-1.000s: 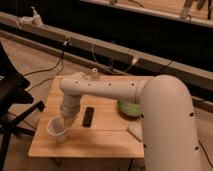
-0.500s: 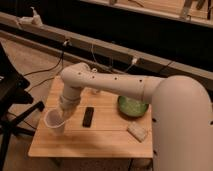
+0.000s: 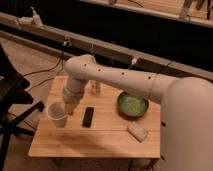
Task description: Place the ceramic cup in the ceramic bowl
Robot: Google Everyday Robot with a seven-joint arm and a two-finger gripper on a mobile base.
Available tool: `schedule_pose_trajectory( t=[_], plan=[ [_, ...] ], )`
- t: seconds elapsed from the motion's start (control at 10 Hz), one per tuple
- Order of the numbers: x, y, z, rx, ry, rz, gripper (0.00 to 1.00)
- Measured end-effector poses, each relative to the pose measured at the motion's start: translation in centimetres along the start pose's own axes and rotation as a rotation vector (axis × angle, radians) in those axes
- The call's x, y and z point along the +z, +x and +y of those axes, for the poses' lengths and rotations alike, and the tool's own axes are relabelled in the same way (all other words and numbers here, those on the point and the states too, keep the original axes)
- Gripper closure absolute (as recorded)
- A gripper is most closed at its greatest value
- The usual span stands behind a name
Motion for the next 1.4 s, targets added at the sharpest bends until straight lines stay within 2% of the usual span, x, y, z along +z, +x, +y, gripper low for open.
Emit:
schedule_pose_trajectory(
  t=[0.3, 0.5, 0.9, 1.1, 1.2, 1.4],
  plan=[
    [-3.7, -1.7, 0.3, -0.005, 0.019, -0.024, 0.73],
    [-4.5, -1.1, 0.5, 0.010, 0.022, -0.032, 0.73],
    [-6.1, -1.0, -2.5, 0.027, 0.015, -0.054, 0.73],
    [-6.0, -0.8, -2.6, 0.037, 0.019, -0.057, 0.73],
    [-6.7, -0.6, -2.0, 0.044, 0.017, -0.058, 0.73],
    [-8.0, -0.2, -3.1, 0.048, 0.015, -0.072, 0.73]
  ],
)
